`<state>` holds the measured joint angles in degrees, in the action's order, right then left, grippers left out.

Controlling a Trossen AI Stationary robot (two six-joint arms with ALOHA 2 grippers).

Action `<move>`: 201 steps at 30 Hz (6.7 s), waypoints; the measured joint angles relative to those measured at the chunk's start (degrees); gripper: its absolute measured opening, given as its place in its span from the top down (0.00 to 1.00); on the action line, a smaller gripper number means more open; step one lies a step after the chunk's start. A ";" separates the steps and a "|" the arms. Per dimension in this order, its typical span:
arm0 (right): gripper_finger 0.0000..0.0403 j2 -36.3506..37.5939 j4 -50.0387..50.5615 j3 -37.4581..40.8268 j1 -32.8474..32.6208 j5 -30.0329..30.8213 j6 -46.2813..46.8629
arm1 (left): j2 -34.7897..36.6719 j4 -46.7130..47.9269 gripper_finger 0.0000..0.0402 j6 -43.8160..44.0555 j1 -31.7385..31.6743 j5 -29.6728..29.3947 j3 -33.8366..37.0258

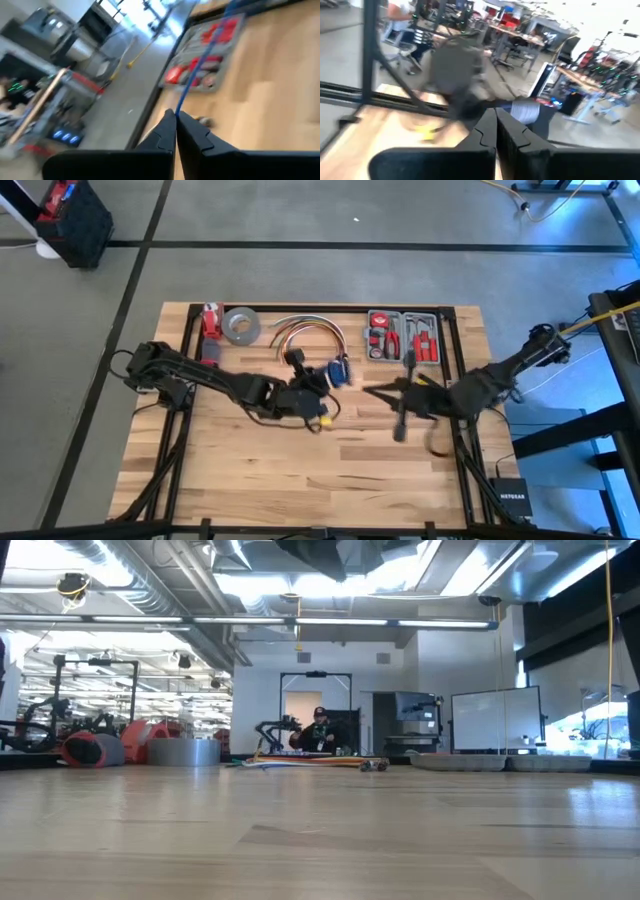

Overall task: Coil cords
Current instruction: Coil the blue wire on the black spool

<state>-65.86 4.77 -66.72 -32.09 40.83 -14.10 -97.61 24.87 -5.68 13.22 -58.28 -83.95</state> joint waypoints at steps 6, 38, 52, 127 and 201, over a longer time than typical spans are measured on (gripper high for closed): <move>1.00 -0.96 8.29 2.65 0.28 1.25 3.98 | 7.86 3.52 1.00 2.08 -0.34 1.81 -0.60; 0.71 -5.58 31.89 12.72 9.83 3.94 23.94 | 5.17 26.90 0.63 17.22 0.19 15.92 -0.63; 0.71 -24.66 -32.45 37.52 21.76 -13.01 -11.06 | 5.21 10.42 0.65 15.13 -1.71 15.48 11.17; 0.71 -42.35 -41.90 26.99 28.38 -16.21 -31.53 | 5.21 9.98 0.65 14.63 -2.82 15.49 11.40; 1.00 -5.53 -18.20 32.66 32.06 -34.17 -5.78 | 8.27 -28.96 0.65 -0.80 -6.29 39.92 23.09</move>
<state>-71.40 -13.43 -34.06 -0.03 6.66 -19.88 -89.34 -4.09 -6.48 6.93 -18.36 -60.86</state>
